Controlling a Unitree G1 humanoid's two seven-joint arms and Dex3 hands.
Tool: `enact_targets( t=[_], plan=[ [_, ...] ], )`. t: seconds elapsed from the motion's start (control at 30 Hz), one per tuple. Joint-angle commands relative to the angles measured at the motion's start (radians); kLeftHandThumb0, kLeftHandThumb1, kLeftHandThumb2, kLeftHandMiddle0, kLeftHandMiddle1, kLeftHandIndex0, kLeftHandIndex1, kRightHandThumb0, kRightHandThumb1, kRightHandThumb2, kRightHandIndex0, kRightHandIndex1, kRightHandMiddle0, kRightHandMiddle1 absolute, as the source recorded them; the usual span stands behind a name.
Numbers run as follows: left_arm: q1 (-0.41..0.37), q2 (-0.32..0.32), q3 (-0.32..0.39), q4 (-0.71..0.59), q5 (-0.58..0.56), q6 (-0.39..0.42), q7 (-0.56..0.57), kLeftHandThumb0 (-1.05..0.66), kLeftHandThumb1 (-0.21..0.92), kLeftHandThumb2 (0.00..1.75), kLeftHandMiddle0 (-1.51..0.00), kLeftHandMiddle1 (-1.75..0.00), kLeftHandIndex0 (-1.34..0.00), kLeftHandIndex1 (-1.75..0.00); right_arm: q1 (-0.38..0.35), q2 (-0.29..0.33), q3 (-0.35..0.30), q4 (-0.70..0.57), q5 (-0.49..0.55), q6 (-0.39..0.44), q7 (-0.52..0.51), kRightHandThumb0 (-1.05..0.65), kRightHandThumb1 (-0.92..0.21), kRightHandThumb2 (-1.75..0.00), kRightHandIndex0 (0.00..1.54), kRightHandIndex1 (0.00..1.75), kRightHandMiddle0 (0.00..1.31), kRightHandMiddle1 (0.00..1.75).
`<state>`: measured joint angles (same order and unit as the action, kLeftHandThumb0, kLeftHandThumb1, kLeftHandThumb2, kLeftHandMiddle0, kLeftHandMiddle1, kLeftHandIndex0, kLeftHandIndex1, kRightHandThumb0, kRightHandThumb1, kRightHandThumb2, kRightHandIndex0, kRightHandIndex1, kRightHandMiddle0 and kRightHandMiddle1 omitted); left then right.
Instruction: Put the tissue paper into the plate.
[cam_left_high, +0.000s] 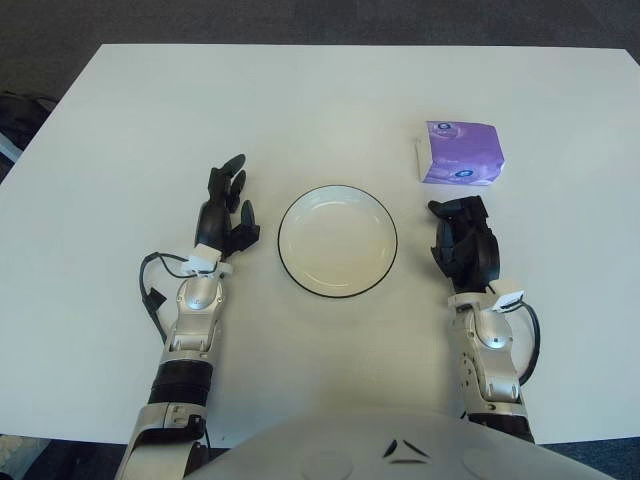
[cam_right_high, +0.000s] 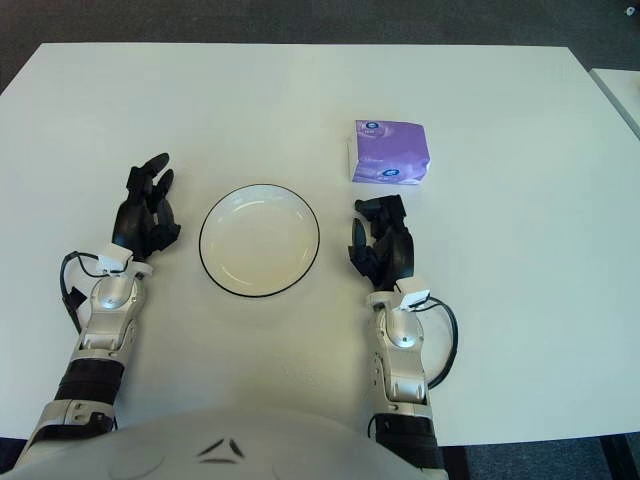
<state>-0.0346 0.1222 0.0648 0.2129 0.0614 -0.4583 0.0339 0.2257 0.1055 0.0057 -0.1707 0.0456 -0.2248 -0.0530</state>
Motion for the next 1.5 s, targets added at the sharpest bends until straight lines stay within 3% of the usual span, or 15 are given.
enact_targets(
  t=[0.0,0.23,0.37,0.6,1.0,1.47],
  plan=[
    [0.051,-0.021,-0.010,0.075,0.010,0.011,0.009,-0.64,0.92,0.85,-0.36,-0.04,0.00,-0.78,0.044,0.016,0.012,-0.054,-0.002,-0.008,-0.009,-0.34,-0.92,-0.52,0.31,0.96,0.18,1.75],
    [0.047,-0.020,-0.011,0.084,0.017,0.005,0.013,-0.63,0.92,0.85,-0.36,-0.04,0.00,-0.78,0.043,0.009,0.015,-0.101,-0.003,-0.022,-0.016,-0.34,-0.92,-0.52,0.27,0.95,0.18,1.75],
    [0.044,-0.020,-0.012,0.091,0.016,0.003,0.012,-0.63,0.92,0.85,-0.36,-0.04,0.00,-0.78,-0.041,-0.014,-0.021,-0.141,-0.024,0.017,-0.043,-0.34,-0.92,-0.52,0.25,0.95,0.18,1.75],
    [0.041,-0.023,-0.013,0.103,0.012,-0.001,0.011,-0.64,0.92,0.85,-0.35,-0.04,0.00,-0.77,-0.072,-0.034,-0.046,-0.149,-0.072,-0.032,-0.062,-0.34,-0.92,-0.52,0.21,0.95,0.18,1.75],
    [0.040,-0.027,-0.014,0.118,0.010,-0.008,0.011,-0.64,0.92,0.85,-0.36,-0.04,0.00,-0.78,-0.242,-0.136,-0.146,-0.146,-0.097,-0.026,-0.058,-0.34,-0.92,-0.51,0.17,1.03,0.19,1.73],
    [0.038,-0.028,-0.014,0.131,0.009,-0.018,0.012,-0.64,0.92,0.84,-0.36,-0.04,0.00,-0.76,-0.331,-0.232,-0.181,-0.116,-0.258,-0.074,-0.097,-0.34,-0.92,-0.49,0.16,1.05,0.21,1.71]
  ],
)
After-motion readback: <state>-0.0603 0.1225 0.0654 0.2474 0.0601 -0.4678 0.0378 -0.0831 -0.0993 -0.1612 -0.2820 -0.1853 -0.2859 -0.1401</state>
